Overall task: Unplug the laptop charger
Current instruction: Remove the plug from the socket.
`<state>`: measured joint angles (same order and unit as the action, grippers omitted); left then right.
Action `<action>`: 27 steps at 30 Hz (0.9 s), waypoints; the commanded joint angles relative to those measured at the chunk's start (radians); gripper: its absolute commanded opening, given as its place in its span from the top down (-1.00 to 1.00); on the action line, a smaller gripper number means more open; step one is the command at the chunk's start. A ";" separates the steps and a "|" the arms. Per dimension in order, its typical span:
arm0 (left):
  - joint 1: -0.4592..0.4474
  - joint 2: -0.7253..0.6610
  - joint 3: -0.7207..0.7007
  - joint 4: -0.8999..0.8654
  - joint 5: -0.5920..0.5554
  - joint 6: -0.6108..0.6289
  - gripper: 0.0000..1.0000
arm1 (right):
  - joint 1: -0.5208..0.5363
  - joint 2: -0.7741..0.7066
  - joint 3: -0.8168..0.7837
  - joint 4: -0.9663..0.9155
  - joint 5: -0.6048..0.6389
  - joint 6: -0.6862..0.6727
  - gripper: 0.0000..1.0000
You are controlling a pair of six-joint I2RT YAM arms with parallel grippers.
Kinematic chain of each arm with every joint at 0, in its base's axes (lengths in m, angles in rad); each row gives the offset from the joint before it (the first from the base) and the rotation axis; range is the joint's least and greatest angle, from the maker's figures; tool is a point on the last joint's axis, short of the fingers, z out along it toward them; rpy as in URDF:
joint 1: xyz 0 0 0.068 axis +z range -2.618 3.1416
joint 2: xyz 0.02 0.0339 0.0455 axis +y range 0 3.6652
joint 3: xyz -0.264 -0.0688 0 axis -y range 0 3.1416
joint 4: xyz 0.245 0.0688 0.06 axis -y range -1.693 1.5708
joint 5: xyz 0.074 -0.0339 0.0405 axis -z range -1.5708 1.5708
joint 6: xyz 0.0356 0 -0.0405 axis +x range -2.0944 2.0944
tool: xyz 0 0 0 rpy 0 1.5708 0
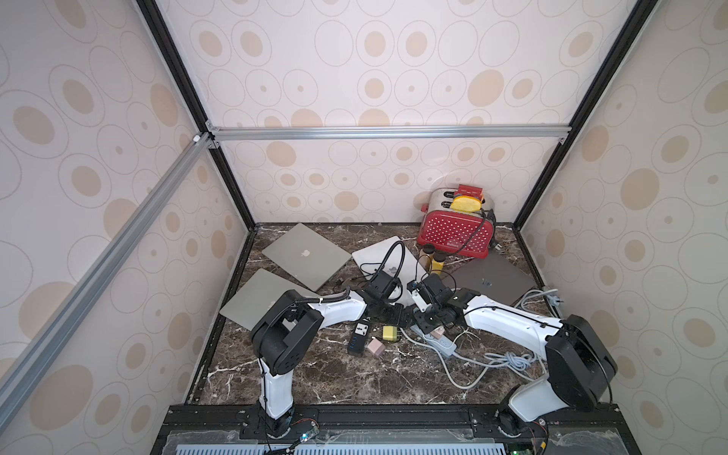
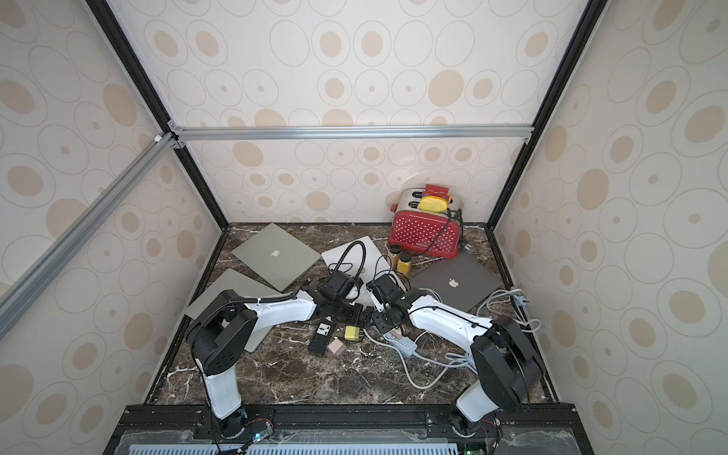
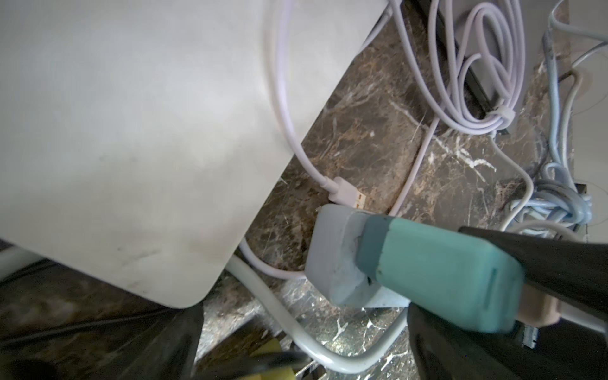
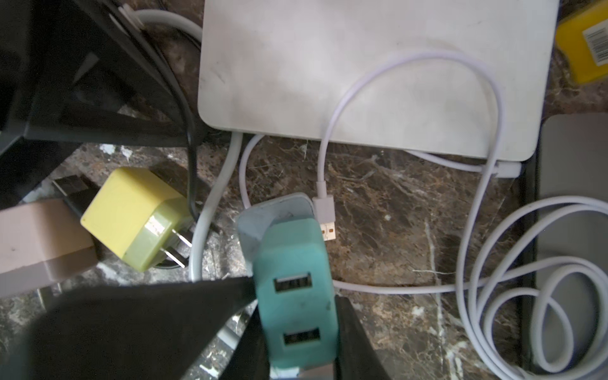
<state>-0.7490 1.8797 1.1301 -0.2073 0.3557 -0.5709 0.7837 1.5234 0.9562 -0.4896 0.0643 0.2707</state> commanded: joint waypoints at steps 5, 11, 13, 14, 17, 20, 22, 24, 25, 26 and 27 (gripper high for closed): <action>0.024 0.121 -0.015 -0.201 -0.243 -0.015 -0.96 | 0.026 -0.027 -0.021 0.050 -0.064 0.082 1.00; 0.024 0.135 -0.010 -0.193 -0.264 -0.028 -0.94 | 0.024 -0.034 -0.017 0.035 -0.062 0.078 1.00; 0.024 0.142 -0.007 -0.193 -0.277 -0.032 -0.92 | 0.021 -0.039 -0.023 0.044 -0.072 0.088 1.00; 0.024 0.146 -0.006 -0.195 -0.287 -0.034 -0.91 | 0.020 -0.043 -0.028 0.050 -0.077 0.093 1.00; 0.024 0.158 -0.002 -0.201 -0.300 -0.040 -0.87 | 0.020 -0.061 -0.033 0.057 -0.090 0.108 1.00; 0.019 0.176 0.016 -0.223 -0.316 -0.043 -0.83 | 0.019 -0.080 -0.029 0.054 -0.096 0.122 1.00; 0.011 0.183 0.021 -0.234 -0.329 -0.048 -0.80 | 0.020 -0.093 -0.024 0.045 -0.097 0.125 1.00; 0.007 0.189 0.031 -0.242 -0.339 -0.051 -0.78 | 0.019 -0.104 -0.022 0.047 -0.101 0.124 1.00; 0.005 0.193 0.041 -0.253 -0.344 -0.051 -0.77 | 0.019 -0.108 -0.023 0.047 -0.103 0.122 1.00; 0.004 0.198 0.048 -0.261 -0.345 -0.053 -0.75 | 0.019 -0.112 -0.022 0.047 -0.104 0.121 1.00; 0.004 0.201 0.050 -0.264 -0.347 -0.054 -0.75 | 0.019 -0.116 -0.022 0.046 -0.108 0.119 1.00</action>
<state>-0.7662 1.9434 1.2350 -0.3283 0.2256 -0.6106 0.7837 1.4899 0.9234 -0.4587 0.0734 0.3374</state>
